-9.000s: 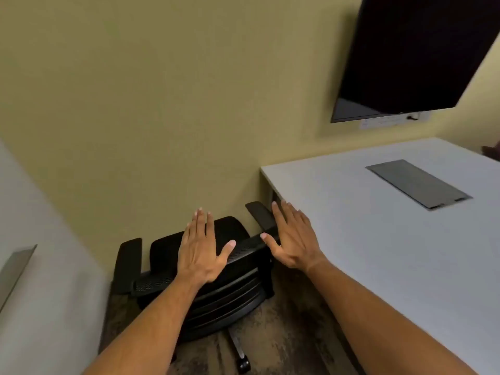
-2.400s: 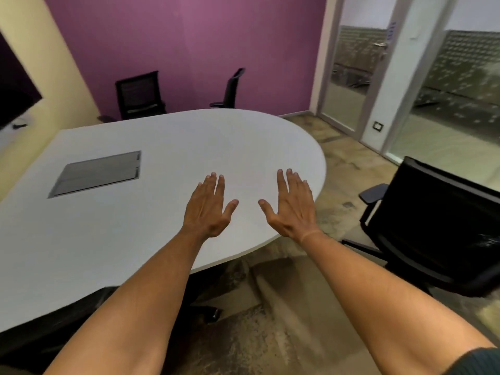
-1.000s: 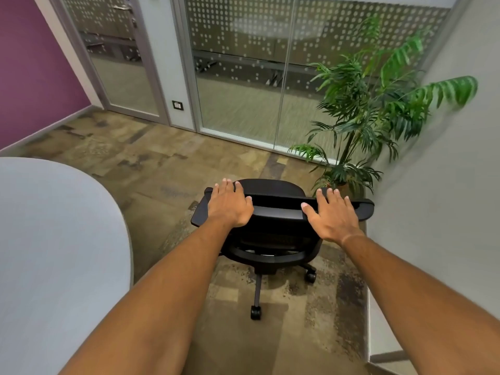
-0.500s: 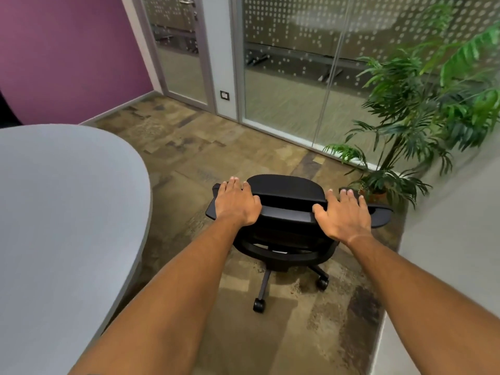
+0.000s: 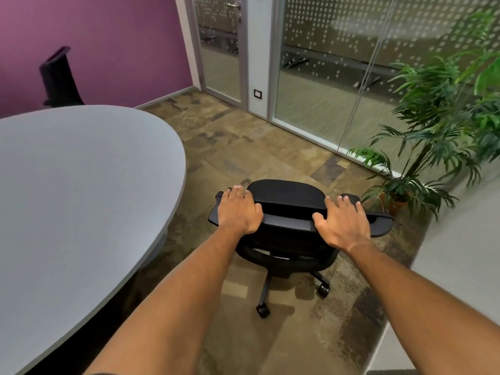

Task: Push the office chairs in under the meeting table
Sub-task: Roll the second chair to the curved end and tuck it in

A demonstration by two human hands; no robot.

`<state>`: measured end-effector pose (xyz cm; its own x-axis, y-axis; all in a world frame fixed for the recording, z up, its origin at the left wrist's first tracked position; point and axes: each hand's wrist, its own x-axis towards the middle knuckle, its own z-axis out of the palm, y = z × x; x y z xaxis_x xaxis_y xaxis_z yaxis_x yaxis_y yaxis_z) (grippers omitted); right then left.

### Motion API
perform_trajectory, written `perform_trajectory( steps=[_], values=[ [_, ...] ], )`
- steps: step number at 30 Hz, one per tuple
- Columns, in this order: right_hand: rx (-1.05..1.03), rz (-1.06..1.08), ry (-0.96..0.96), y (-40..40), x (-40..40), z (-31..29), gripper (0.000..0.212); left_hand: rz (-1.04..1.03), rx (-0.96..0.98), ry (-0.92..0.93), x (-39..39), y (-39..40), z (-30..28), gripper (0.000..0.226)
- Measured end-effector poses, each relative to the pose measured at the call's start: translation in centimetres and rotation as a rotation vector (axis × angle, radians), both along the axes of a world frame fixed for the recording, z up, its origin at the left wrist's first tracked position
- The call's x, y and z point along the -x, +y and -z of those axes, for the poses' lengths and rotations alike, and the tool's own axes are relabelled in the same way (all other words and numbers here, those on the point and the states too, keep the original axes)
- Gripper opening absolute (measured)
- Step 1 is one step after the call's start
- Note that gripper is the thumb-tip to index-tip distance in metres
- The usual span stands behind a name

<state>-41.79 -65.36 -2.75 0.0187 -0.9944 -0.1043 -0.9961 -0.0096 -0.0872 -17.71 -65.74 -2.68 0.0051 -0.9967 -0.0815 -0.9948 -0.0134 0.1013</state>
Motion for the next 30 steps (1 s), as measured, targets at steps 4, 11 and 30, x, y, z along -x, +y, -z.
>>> perform_trajectory(
  steps=[4,11,30],
  values=[
    [0.019,-0.034,0.011,3.3,-1.1,0.2,0.077,-0.037,0.027,0.018,-1.0,4.5,0.3,0.059],
    [0.044,-0.107,0.042,9.4,-4.0,0.3,0.070,-0.094,0.053,0.050,-4.0,12.3,0.3,0.061],
    [0.042,-0.430,-0.005,17.3,-13.5,0.0,0.072,-0.372,0.044,-0.019,-11.8,27.0,-0.9,0.047]
  ],
)
